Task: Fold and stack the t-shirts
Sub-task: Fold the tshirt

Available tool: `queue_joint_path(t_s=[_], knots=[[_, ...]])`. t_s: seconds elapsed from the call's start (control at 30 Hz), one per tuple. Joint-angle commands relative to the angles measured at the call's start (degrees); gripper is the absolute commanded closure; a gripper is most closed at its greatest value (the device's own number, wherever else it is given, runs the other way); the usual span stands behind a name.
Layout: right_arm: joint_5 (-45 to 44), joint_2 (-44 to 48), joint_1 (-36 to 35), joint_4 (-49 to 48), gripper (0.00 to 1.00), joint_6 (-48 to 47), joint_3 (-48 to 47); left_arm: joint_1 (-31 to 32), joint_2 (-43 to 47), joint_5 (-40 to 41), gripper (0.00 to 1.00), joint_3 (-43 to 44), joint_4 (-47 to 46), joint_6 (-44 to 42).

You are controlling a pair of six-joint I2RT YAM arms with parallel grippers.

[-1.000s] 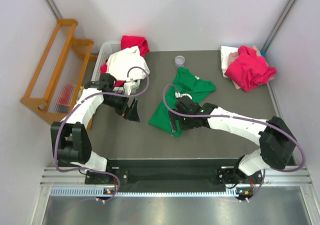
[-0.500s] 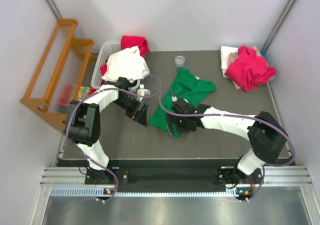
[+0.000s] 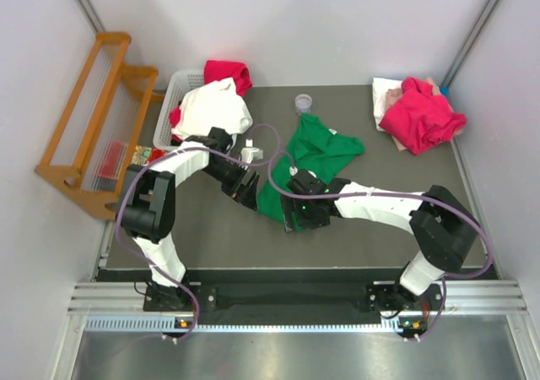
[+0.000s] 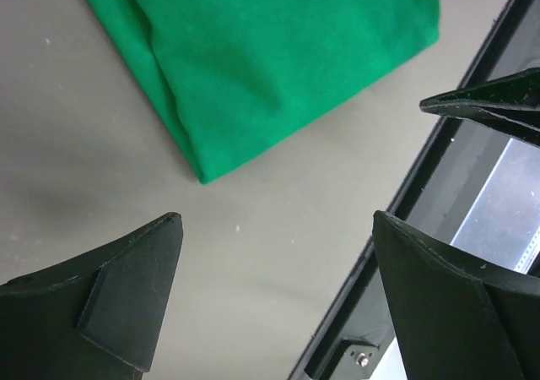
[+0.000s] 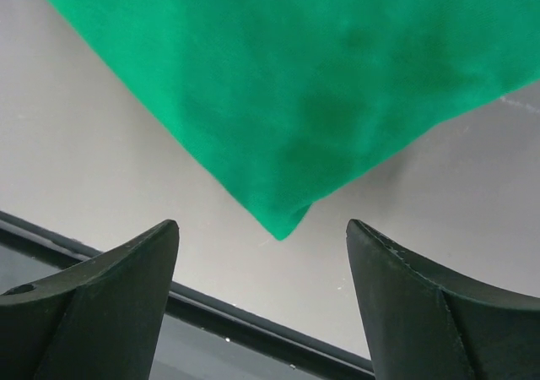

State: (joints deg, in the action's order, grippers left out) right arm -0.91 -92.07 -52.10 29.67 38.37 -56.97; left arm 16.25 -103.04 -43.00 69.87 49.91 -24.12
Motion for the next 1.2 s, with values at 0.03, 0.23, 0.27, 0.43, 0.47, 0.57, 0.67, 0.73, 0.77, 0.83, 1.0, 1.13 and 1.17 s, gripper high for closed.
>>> queue_joint_path(t_s=[0.03, 0.23, 0.27, 0.43, 0.47, 0.57, 0.67, 0.73, 0.77, 0.83, 1.0, 1.13, 1.17], knots=[[0.1, -0.6, -0.6, -2.0, 0.24, 0.4, 0.7, 0.6, -2.9, -0.7, 0.01, -0.3, -4.8, 1.0], [0.1, -0.5, 0.1, -2.2, 0.25, 0.0, 0.5, 0.6, -3.4, 1.9, 0.02, -3.5, -13.5, 4.3], [0.2, -0.3, 0.2, -2.2, 0.26, 0.0, 0.5, 0.6, -3.5, 2.0, 0.02, -4.2, -14.0, 4.3], [0.3, 0.6, 0.9, -2.2, 0.26, 0.0, 0.0, 0.8, -2.9, 3.1, 0.02, -5.4, -16.9, 5.9], [0.0, 0.8, 1.1, -2.2, 0.26, -0.1, 0.0, 0.8, -3.0, 3.0, 0.02, -5.3, -17.0, 6.0], [0.0, 0.8, 1.6, -2.8, 0.27, 0.0, 0.2, 1.5, -3.4, 4.8, 0.02, -5.8, -18.3, 6.9], [0.1, 0.8, 2.2, -3.5, 0.28, 0.3, 0.8, 3.6, -1.6, 11.1, 0.02, -8.8, -21.2, 7.5], [0.2, 0.8, 2.4, -4.0, 0.29, 0.3, 0.8, 4.4, 0.9, 14.4, 0.02, -12.0, -23.0, 7.2], [0.3, 0.8, 2.4, -4.0, 0.29, 0.3, 0.7, 4.5, 2.0, 18.3, 0.01, -13.2, -25.9, 7.1], [0.6, 0.8, 2.5, -4.4, 0.29, 0.2, 0.6, 4.5, 6.2, 21.4, 0.01, -17.2, -28.9, 6.6], [0.4, 0.7, 2.4, -4.9, 0.29, 0.0, 1.1, 4.8, 13.2, 26.7, 0.01, -21.5, -32.9, 6.8], [-0.2, 1.5, 2.6, -5.4, 0.29, 0.0, 1.7, 4.9, 18.6, 30.5, 0.02, -21.3, -30.9, 5.9], [-0.1, 1.7, 2.6, -5.6, 0.29, -0.1, 1.9, 4.9, 19.0, 31.5, 0.01, -20.6, -29.5, 4.6]])
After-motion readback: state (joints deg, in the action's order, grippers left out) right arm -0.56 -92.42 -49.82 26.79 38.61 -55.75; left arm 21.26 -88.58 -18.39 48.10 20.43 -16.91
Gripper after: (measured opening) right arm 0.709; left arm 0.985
